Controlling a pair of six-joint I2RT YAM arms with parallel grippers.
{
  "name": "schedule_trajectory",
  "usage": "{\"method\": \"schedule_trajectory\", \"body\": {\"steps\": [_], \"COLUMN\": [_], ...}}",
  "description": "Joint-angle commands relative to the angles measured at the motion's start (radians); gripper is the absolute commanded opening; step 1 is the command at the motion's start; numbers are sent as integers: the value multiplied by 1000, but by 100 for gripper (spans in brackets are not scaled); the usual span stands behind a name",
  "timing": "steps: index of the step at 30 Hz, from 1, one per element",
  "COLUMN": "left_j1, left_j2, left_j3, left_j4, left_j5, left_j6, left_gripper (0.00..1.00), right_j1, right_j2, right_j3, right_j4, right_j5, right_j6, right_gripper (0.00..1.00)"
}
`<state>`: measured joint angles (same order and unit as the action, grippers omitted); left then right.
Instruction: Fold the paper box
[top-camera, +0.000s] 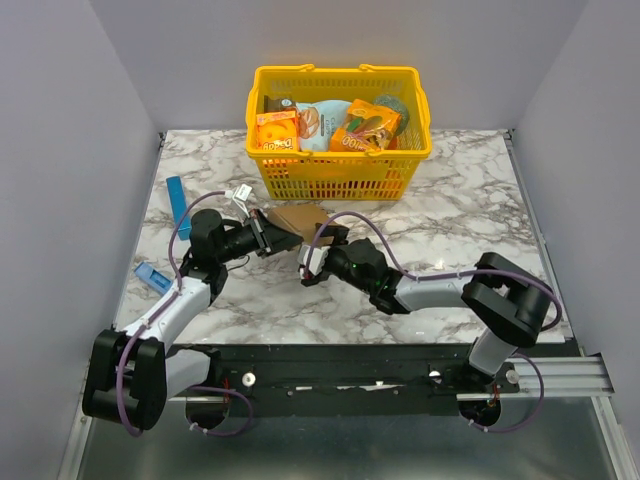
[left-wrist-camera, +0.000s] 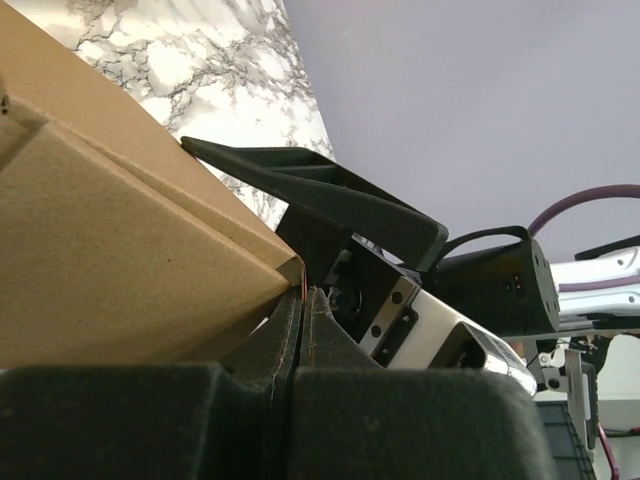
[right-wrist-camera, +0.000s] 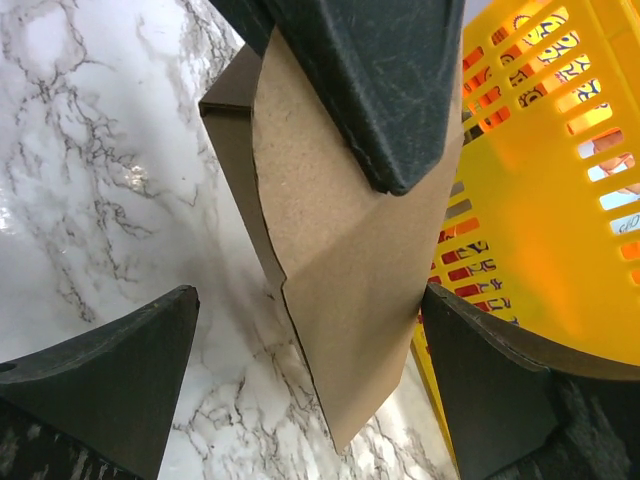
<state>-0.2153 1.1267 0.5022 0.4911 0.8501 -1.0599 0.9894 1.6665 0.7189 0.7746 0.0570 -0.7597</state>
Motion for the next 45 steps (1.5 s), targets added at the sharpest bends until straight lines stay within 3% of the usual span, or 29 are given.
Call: {"method": "schedule_trajectory", "body": {"steps": [1,6,12,23,25,26,28,29,32,35,39,43,45], "left_j1": [10,11,13,16,20,22,30,45,91,178,278,284,283], "left_j2": [-27,-34,-39,-31,-30,-30,-34,-39,-73,-131,-203,-255,-275], "left_j3": [-13,-7,-5,-7,-4,-4,-4,5,28,42,56,76,62], "left_j4": [12,0,-14,46,43,44,59,64,52,8,-126,-298,-328], "left_j5": [55,63,75,81,79,69,61,50,29,-20,-118,-252,-290], "left_j6": [-25,-26,-23,-72,-69,-68,-69,-66,-37,21,156,346,427], "left_gripper": [0,0,0,0,10,26,44,59,81,97,99,99,92], "right_j1": [6,6,8,6,6,8,8,6,8,8,8,8,5], "right_j2": [44,65,61,33,27,24,13,-8,-92,-169,-272,-287,-277], "right_j3": [33,30,37,30,31,31,30,30,42,95,169,255,330], "right_j4": [110,199,192,134,120,115,89,69,-75,-338,-717,-1004,-1171], "right_j5": [35,66,52,-14,-11,0,7,9,6,-14,-28,-48,-51], "right_j6": [-46,-52,-64,-49,-44,-40,-24,-17,26,86,166,224,241], "right_gripper": [99,100,97,57,55,54,53,53,51,51,51,50,50]}}
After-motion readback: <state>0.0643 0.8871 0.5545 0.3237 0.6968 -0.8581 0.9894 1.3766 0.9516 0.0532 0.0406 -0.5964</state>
